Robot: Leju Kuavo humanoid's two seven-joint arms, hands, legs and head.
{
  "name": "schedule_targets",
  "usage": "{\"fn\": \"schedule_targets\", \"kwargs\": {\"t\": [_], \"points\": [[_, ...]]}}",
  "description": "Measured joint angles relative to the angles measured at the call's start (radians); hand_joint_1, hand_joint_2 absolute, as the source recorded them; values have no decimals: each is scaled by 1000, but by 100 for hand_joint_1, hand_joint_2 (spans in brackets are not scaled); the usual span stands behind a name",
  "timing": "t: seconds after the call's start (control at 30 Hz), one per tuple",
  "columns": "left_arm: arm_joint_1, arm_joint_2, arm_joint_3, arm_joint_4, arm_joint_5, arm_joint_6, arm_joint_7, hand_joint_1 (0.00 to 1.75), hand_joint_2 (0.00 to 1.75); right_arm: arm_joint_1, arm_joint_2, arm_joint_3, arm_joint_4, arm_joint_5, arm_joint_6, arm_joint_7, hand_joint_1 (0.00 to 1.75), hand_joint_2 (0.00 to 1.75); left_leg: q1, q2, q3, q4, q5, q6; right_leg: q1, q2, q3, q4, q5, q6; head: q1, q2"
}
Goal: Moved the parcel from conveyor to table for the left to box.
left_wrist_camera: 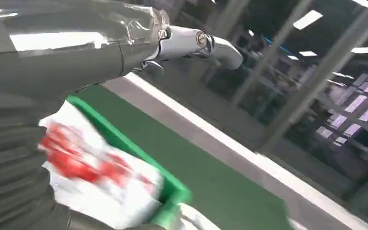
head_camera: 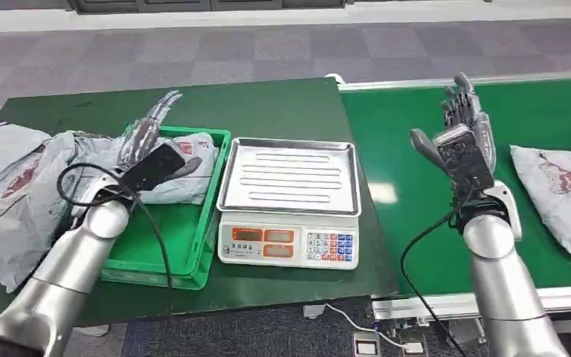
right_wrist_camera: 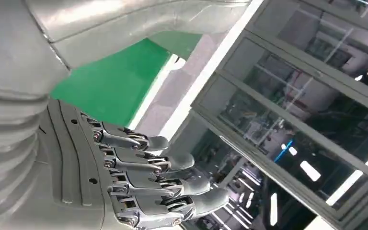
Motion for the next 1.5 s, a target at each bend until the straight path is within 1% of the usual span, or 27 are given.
{"fn": "schedule_targets", "kwargs": {"t": [0.1,0.23,0.33,0.43,0.57,0.77,0.83,0.87,0.9,0.97,1.03,1.07,1.23,1.33,1.5], "points": [[-29,-78,-2,55,130,-49,-22,0,175,-15,19,0,34,17,-1,6,0,175,0,-1,0,0,0,0,0,0,0,0,0,0,0,0],[-57,-151,-2,122,198,-73,-22,0,175,-26,32,0,80,16,-5,2,0,175,0,-1,0,0,0,0,0,0,0,0,0,0,0,0],[-68,-221,-1,192,387,-157,-13,0,175,-26,32,0,118,-2,-17,-20,0,175,0,-3,-1,0,0,0,0,-2,0,0,-1,0,0,0],[-80,-297,-1,271,466,-182,-34,0,175,-29,33,0,158,-19,-22,-41,0,175,0,-5,-2,0,0,1,0,-4,0,0,-1,1,0,0],[-95,-341,-1,331,485,-182,-43,0,175,-29,33,0,183,-23,-22,-47,0,175,-1,-4,-2,0,0,1,-1,-3,-1,0,-1,1,0,0],[-109,-370,-1,379,519,-201,-33,0,175,-29,33,0,204,-29,-25,-48,0,175,0,-4,-2,0,0,1,0,-2,-1,0,-1,1,0,0],[-118,-396,-2,418,537,-174,-17,0,175,-31,33,0,227,-39,-50,-70,0,175,0,-4,-2,0,0,1,0,-3,-1,0,-1,1,0,0],[-120,-412,-7,453,542,-136,-27,0,175,-32,33,0,258,-48,-73,-101,0,175,0,-5,-2,0,0,1,0,-3,0,0,-1,1,0,0],[-120,-426,-13,480,542,-106,-39,0,0,-32,33,0,285,-58,-90,-130,0,175,0,-5,-3,0,1,2,-1,-4,0,0,-1,1,0,0],[-120,-447,-21,523,542,-71,-61,0,0,-32,33,0,333,-73,-113,-177,0,175,-1,-5,-3,0,0,2,-1,-3,0,0,-1,1,0,0],[-120,-461,-30,559,542,-55,-70,0,0,-32,33,0,378,-88,-117,-195,0,175,-1,-5,-3,0,0,2,-1,-3,-1,0,-1,1,0,0],[-120,-467,-30,574,545,-45,-73,0,175,-32,33,0,397,-97,-117,-196,0,175,-1,-5,-3,0,0,2,-2,-3,-1,0,-1,1,0,0],[-119,-481,-30,614,566,-30,-93,0,175,-31,35,0,468,-98,-156,-188,0,175,-1,-4,-3,0,0,2,-2,-3,-1,0,-1,1,0,0],[-118,-494,-30,627,556,-29,-109,0,175,-30,36,-24,515,-79,-180,-169,0,175,-1,-5,-3,0,0,2,-2,-3,-1,0,-1,2,0,0],[-117,-508,-30,641,546,-21,-115,0,175,-31,36,-63,579,-68,-180,-176,0,175,-2,-4,-3,0,0,3,-2,-2,-1,0,-1,2,0,0]]}}
